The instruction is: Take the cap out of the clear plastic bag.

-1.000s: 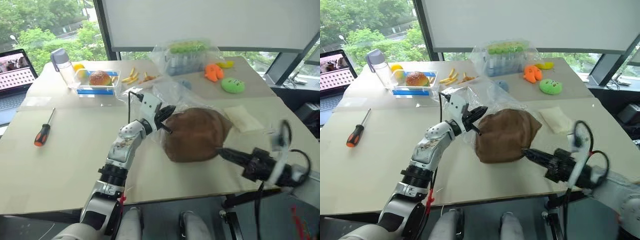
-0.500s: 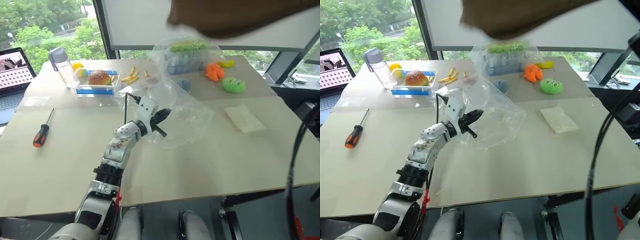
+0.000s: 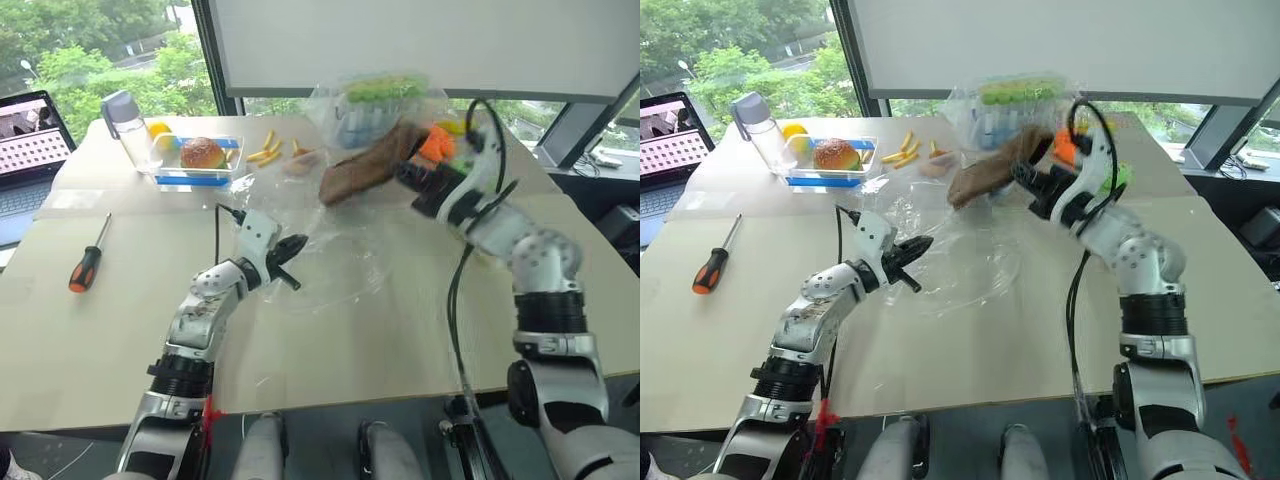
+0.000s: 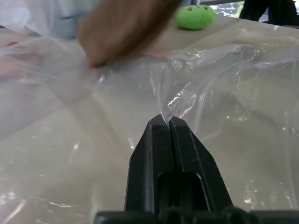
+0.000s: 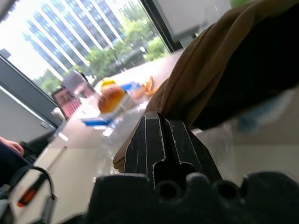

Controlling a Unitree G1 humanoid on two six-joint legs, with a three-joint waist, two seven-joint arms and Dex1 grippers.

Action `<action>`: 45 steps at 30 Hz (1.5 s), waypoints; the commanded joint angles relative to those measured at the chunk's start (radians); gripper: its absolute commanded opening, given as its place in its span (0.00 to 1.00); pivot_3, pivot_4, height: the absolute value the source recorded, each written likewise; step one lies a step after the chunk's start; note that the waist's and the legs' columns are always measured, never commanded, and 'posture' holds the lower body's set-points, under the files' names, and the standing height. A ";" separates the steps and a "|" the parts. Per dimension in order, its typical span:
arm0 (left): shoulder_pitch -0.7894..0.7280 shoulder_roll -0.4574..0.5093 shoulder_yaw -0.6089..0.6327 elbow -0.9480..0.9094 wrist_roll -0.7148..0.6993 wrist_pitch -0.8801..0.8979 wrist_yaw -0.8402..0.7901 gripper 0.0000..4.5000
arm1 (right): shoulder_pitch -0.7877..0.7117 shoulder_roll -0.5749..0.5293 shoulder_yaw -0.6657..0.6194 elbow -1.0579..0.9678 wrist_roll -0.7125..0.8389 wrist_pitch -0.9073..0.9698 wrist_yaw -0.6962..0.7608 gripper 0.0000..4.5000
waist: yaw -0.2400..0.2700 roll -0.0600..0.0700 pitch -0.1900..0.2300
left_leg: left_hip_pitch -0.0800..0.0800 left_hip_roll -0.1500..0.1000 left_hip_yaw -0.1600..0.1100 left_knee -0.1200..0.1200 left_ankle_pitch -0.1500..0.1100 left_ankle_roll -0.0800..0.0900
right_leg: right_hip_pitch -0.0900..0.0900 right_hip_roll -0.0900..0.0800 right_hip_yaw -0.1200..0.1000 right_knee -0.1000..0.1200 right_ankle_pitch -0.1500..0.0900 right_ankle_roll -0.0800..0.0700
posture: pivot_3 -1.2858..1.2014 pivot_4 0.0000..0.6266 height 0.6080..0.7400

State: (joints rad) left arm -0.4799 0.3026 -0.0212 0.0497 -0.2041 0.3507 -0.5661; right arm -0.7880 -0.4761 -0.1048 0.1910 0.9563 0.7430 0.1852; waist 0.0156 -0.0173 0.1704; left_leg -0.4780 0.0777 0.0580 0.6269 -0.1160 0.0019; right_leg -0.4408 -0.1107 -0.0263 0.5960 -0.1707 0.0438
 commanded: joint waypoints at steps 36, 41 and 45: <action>0.027 0.216 0.665 0.063 -0.949 0.522 -0.148 0.98 | 0.144 -0.139 -0.126 -0.089 -0.327 0.010 0.358 1.00 | -0.026 -0.001 0.000 | 0.006 0.003 -0.001 0.001 -0.005 -0.008 | 0.000 0.002 0.000 0.007 -0.003 -0.003 | 0.52 0.24 1.00; 0.096 0.055 0.506 -0.106 -0.442 0.162 0.285 0.98 | 0.239 -0.057 -0.082 -0.061 -0.633 -0.347 0.114 1.00 | -0.017 -0.003 -0.001 | 0.008 0.001 0.000 0.001 -0.005 -0.008 | 0.005 0.002 0.001 0.002 -0.002 -0.001 | 0.52 0.24 1.00; 0.181 -0.022 0.433 -0.130 -0.328 0.038 0.321 0.98 | 0.360 0.049 -0.069 -0.082 -0.716 -0.557 0.063 1.00 | -0.016 -0.003 -0.002 | 0.004 0.000 0.003 0.000 -0.004 -0.009 | 0.001 0.002 0.005 -0.001 0.002 0.005 | 0.52 0.24 1.00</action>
State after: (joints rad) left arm -0.3090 0.2852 0.4276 -0.0270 -0.5813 0.4679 -0.2619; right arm -0.4390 -0.4330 -0.1701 0.1467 0.2804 0.2999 0.2725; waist -0.0005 -0.0204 0.1687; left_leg -0.4737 0.0779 0.0609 0.6268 -0.1197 -0.0067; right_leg -0.4398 -0.1089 -0.0214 0.5950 -0.1684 0.0496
